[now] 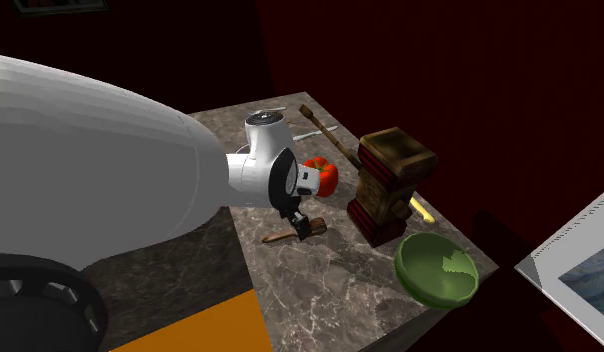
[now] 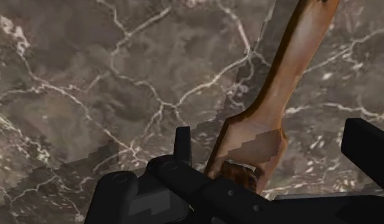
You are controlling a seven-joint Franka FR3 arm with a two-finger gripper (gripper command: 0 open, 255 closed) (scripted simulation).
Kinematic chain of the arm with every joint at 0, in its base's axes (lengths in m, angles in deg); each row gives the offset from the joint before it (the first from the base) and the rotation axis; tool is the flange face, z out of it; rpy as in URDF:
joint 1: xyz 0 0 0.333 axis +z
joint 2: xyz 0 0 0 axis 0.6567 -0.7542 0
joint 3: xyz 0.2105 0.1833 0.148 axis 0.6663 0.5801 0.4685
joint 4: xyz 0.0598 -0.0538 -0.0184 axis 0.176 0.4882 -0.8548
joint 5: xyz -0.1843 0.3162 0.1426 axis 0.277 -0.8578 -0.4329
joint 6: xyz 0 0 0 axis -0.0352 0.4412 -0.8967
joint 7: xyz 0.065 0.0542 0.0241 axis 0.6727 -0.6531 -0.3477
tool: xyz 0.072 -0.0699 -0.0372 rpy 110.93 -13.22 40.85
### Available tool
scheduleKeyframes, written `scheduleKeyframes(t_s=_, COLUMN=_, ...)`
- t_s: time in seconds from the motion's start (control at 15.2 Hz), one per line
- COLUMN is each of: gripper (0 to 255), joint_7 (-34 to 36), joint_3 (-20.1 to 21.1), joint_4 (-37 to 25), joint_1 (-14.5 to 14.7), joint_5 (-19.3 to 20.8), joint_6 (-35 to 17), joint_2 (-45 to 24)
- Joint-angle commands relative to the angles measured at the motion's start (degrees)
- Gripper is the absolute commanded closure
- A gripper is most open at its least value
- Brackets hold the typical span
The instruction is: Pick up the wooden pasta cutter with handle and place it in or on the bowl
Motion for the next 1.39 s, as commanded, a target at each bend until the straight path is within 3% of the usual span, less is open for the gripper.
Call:
scheduleKeyframes(t_s=0.0, gripper=0, joint_7=0.64, joint_3=-0.17, joint_4=-0.50, joint_1=0.09, joint_5=0.36, joint_6=-1.11, joint_2=-1.57)
scheduleKeyframes(t_s=0.33, gripper=0, joint_7=1.10, joint_3=-0.55, joint_4=-0.15, joint_1=0.02, joint_5=1.06, joint_6=-3.99, joint_2=-4.10)
scheduleKeyframes(t_s=0.86, gripper=0, joint_7=1.10, joint_3=-0.55, joint_4=-0.15, joint_1=0.02, joint_5=1.06, joint_6=-3.98, joint_2=-4.10)
scheduleKeyframes(t_s=0.92, gripper=255, joint_7=1.10, joint_3=-0.55, joint_4=-0.15, joint_1=0.02, joint_5=1.06, joint_6=-3.98, joint_2=-4.10)
scheduleKeyframes(t_s=1.32, gripper=255, joint_7=1.10, joint_3=-0.55, joint_4=-0.15, joint_1=0.02, joint_5=1.06, joint_6=-3.98, joint_2=-4.09)
